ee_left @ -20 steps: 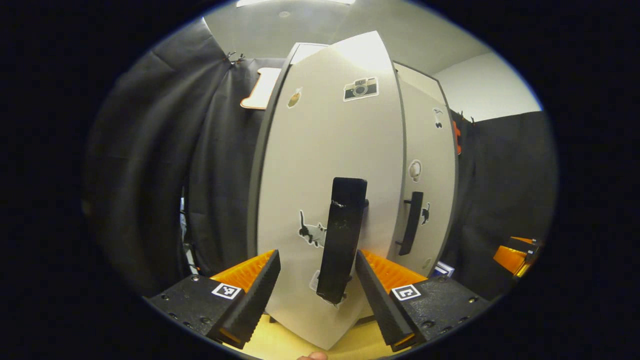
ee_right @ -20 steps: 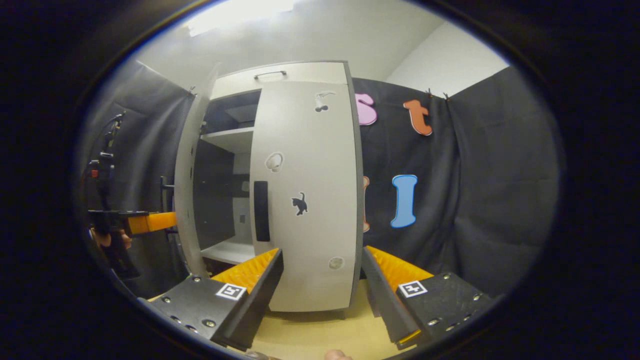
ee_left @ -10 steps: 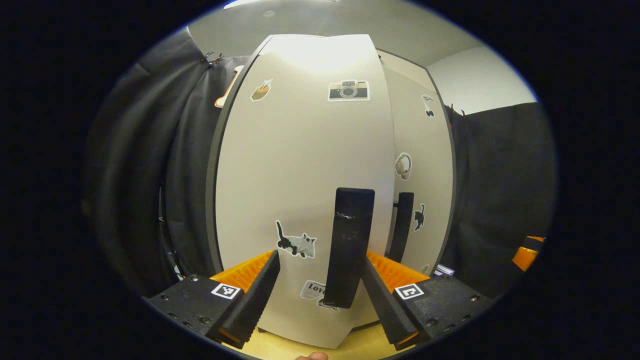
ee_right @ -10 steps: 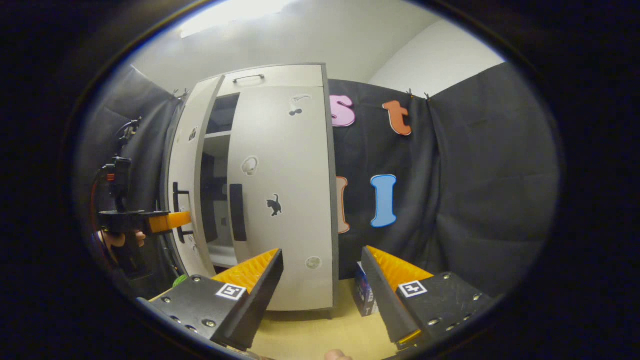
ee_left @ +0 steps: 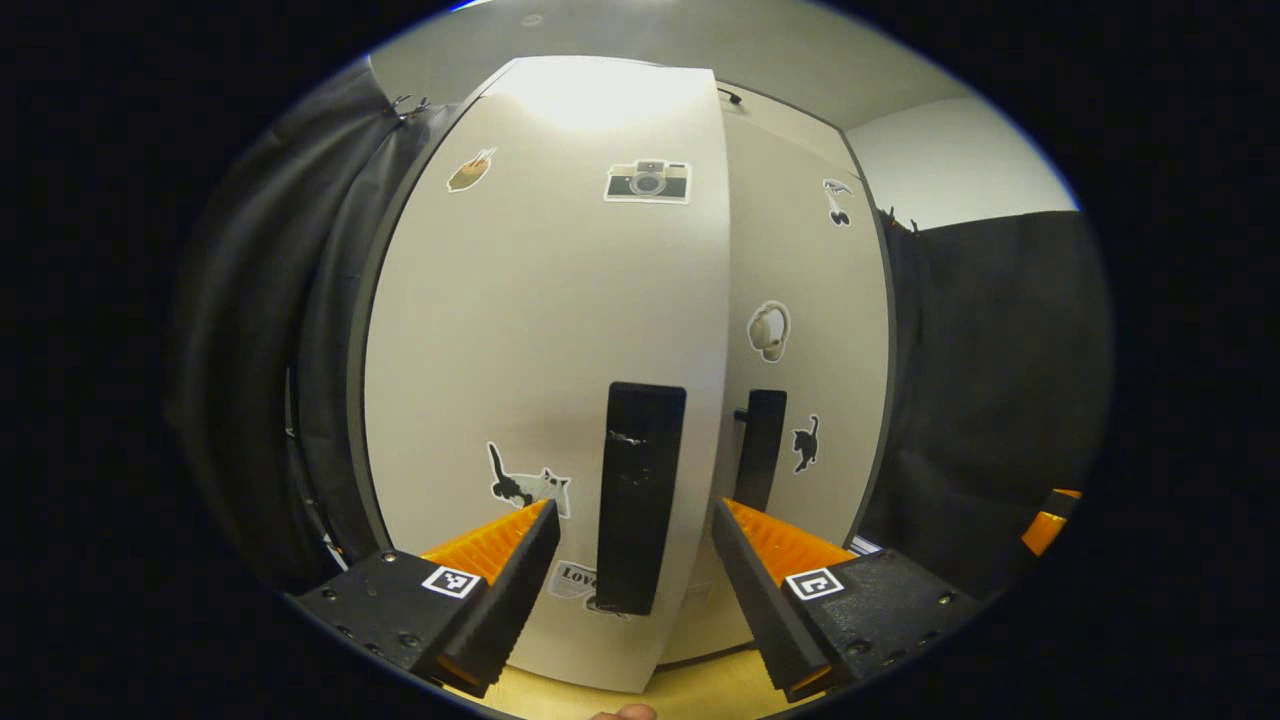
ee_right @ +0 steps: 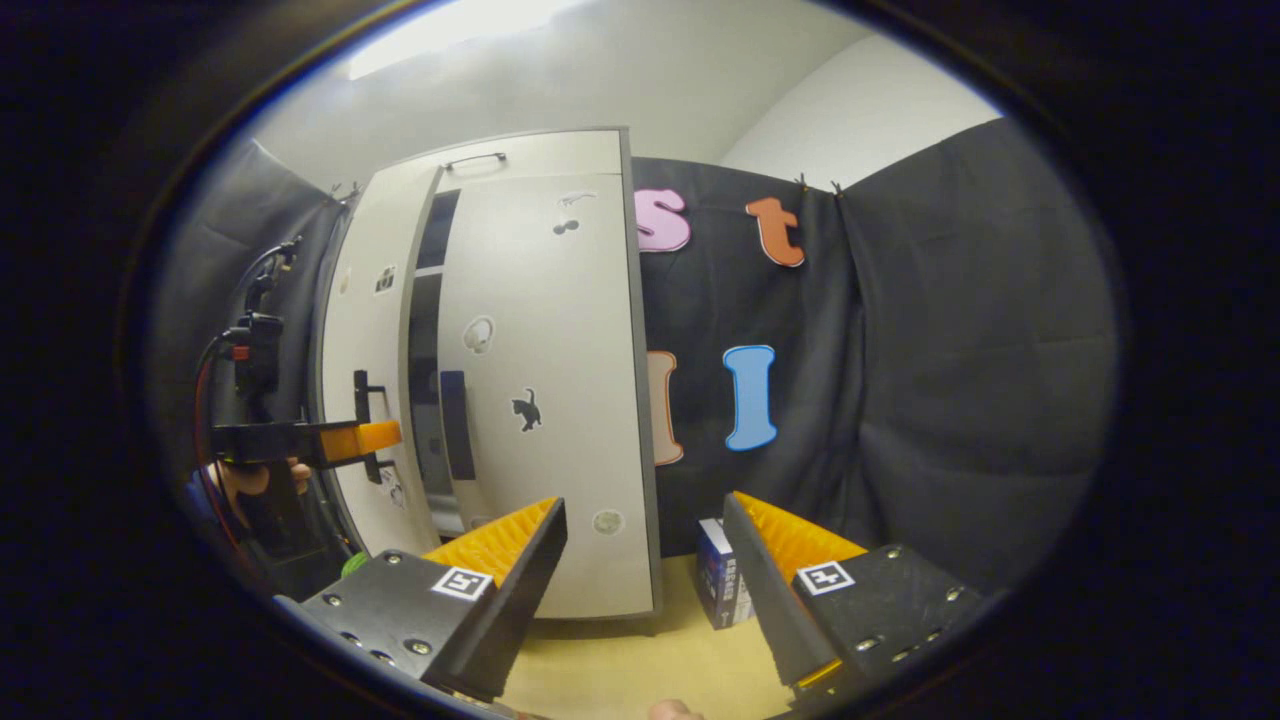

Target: Grasp the bottle in the cabinet with the left hand and place it on the coaster, then close the right door with the right hand and the left door with the left hand.

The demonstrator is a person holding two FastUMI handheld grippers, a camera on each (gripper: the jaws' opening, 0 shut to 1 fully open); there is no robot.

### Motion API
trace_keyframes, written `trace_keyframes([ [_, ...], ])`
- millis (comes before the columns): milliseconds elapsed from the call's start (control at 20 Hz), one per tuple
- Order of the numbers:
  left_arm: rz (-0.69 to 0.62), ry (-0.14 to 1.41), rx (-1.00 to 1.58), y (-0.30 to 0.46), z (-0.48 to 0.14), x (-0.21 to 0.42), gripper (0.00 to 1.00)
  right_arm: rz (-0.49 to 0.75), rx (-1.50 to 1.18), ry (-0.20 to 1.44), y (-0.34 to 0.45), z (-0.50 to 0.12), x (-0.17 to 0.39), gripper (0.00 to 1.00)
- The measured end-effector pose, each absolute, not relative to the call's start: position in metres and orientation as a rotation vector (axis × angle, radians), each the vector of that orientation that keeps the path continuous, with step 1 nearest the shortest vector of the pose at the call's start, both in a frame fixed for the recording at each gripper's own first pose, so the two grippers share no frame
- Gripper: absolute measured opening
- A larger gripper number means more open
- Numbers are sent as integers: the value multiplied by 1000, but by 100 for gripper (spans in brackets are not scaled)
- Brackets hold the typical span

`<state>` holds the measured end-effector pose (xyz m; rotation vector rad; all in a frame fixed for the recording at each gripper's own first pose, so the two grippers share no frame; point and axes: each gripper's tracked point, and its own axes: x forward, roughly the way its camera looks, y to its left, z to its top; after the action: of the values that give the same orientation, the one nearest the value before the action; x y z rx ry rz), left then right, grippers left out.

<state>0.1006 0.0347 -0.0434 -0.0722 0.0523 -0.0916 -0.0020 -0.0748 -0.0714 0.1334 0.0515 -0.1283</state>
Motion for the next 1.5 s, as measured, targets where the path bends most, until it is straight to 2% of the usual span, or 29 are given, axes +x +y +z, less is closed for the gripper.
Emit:
trace_keyframes([
  [200, -54, 67, -75, 34, -42, 81, 95, -121, 129, 56, -77, -69, 0, 95],
  [250, -33, 65, -78, 37, -37, 71, 95, -116, 132, 52, -77, -65, 1, 92],
  [350, -1, 39, -85, 41, -17, 49, 95, -114, 135, 31, -81, -50, 4, 95],
  [650, 112, -39, 14, 39, 40, -22, 95, -86, 127, -49, -91, 2, 8, 95],
  [700, 118, -41, 25, 32, 44, -29, 95, -80, 128, -59, -94, 9, 6, 92],
  [750, 111, -49, 36, 23, 48, -34, 95, -78, 124, -63, -97, 13, 4, 92],
  [800, 96, -60, 44, 11, 52, -39, 95, -78, 116, -61, -101, 14, 1, 98],
  [1000, 27, -82, 2, -37, 55, -47, 94, -67, 111, -31, -112, 12, -12, 92],
  [1050, 21, -99, -6, -45, 59, -47, 96, -67, 102, -31, -116, 11, -15, 95],
  [1150, 6, -119, -9, -61, 64, -46, 94, -71, 91, -35, -124, 11, -20, 95],
  [1200, -1, -118, -7, -69, 62, -47, 96, -71, 96, -41, -127, 13, -22, 95],
  [1500, -40, -111, -21, -114, 57, -48, 96, -70, 96, -43, -160, 12, -33, 92],
])
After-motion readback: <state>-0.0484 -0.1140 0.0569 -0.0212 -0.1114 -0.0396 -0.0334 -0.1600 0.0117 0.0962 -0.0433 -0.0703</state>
